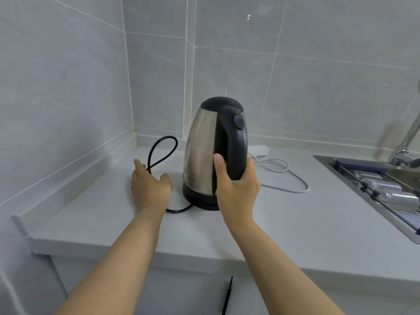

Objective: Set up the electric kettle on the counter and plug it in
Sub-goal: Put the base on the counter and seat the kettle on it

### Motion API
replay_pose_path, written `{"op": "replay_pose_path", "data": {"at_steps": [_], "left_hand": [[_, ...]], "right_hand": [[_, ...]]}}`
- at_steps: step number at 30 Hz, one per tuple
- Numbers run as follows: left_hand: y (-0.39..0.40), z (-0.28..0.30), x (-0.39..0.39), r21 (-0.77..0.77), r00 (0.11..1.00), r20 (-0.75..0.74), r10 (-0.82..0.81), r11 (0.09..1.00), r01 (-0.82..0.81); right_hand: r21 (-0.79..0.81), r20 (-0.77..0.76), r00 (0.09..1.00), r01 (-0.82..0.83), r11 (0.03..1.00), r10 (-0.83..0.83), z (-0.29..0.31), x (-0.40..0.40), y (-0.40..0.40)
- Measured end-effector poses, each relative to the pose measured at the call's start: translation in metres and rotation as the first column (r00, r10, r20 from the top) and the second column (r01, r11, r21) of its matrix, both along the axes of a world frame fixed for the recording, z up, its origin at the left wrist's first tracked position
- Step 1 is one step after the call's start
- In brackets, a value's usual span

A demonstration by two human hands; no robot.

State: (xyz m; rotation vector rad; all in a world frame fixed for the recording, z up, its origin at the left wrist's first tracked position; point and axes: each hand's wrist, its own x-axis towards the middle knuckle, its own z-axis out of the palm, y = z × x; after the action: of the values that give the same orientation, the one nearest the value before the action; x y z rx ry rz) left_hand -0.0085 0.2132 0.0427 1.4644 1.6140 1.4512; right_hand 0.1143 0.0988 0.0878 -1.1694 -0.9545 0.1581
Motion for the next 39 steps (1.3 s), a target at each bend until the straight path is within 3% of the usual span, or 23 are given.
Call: {"op": "replay_pose_path", "data": {"at_steps": [4, 14, 19, 24, 28, 31, 33, 39], "left_hand": [[0.004, -0.005, -0.003, -0.015, 0.998, -0.044, 0.042, 0.999, -0.042], [0.006, -0.001, 0.0, 0.043, 0.969, 0.243, -0.034, 0.999, 0.024], [-0.001, 0.009, 0.001, 0.116, 0.888, 0.459, -0.034, 0.993, -0.022], [0.003, 0.014, -0.01, 0.083, 0.737, 0.674, 0.057, 0.985, -0.151], [0.009, 0.013, -0.023, -0.079, 0.796, 0.552, 0.247, 0.966, -0.245], [0.013, 0.009, -0.026, -0.169, 0.846, 0.498, 0.189, 0.978, -0.119], [0.016, 0.008, -0.025, -0.187, 0.867, 0.49, 0.092, 0.982, 0.002], [0.025, 0.012, -0.032, -0.228, 0.848, 0.494, -0.191, 0.913, 0.338]], "right_hand": [[-0.016, 0.025, 0.999, -0.042, 0.999, 0.043, -0.001, -0.016, 0.025], [-0.063, 0.121, 0.992, -0.036, 0.997, 0.043, -0.007, -0.037, 0.07], [-0.072, 0.141, 0.989, -0.044, 0.996, 0.054, -0.008, -0.041, 0.084], [-0.082, 0.118, 0.981, -0.148, 0.986, 0.157, -0.021, -0.034, 0.086], [-0.052, 0.142, 0.976, -0.161, 0.986, 0.167, -0.03, -0.033, 0.085], [0.036, 0.157, 0.987, -0.045, 0.998, 0.039, -0.036, -0.033, 0.086], [0.055, 0.074, 0.997, 0.025, 0.998, -0.029, -0.035, -0.032, 0.085], [-0.182, -0.278, 0.96, -0.096, 0.979, 0.043, -0.032, -0.021, 0.086]]}}
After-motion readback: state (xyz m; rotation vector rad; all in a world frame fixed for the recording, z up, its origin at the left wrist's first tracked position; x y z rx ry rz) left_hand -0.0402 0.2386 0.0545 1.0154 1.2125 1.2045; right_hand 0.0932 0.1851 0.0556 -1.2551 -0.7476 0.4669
